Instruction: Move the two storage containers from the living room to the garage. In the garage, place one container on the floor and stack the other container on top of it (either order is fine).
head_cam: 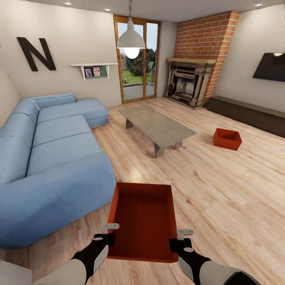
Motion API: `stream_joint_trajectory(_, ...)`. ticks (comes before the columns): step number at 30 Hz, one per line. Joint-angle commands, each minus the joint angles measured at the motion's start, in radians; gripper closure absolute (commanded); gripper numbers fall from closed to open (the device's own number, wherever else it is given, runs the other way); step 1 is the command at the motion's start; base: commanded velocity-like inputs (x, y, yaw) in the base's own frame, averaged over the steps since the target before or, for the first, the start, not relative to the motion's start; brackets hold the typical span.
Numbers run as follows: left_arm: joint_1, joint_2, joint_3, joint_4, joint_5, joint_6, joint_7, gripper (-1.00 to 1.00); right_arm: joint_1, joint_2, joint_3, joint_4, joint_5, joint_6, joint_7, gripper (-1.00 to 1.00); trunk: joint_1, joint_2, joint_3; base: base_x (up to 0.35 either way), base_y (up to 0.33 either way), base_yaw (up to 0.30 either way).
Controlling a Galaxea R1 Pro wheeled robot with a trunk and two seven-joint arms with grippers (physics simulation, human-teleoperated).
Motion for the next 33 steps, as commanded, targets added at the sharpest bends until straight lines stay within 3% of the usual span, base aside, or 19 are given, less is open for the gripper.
stream_joint_trajectory(1, 0.000, 0.010, -0.002, 0.002, 0.002, 0.007, 0.024, 1.00, -0.001, 0.000, 0.017, 0.000, -0.009, -0.037, -0.021, 1.00, 0.001, -0.002, 0.000, 0.000, 0.000, 0.000)
stream_joint_trajectory(19, 0.000, 0.009, -0.002, 0.002, 0.002, 0.007, 0.024, 1.00, -0.001, 0.000, 0.017, -0.001, -0.009, -0.037, -0.020, 1.00, 0.001, -0.002, 0.027, 0.000, 0.000, 0.000)
stream_joint_trajectory(33, 0.000, 0.008, -0.001, 0.002, 0.001, 0.001, 0.024, 1.00, -0.001, 0.000, 0.017, 0.000, -0.009, -0.035, -0.020, 1.00, 0.001, -0.002, 0.028, 0.000, 0.000, 0.000)
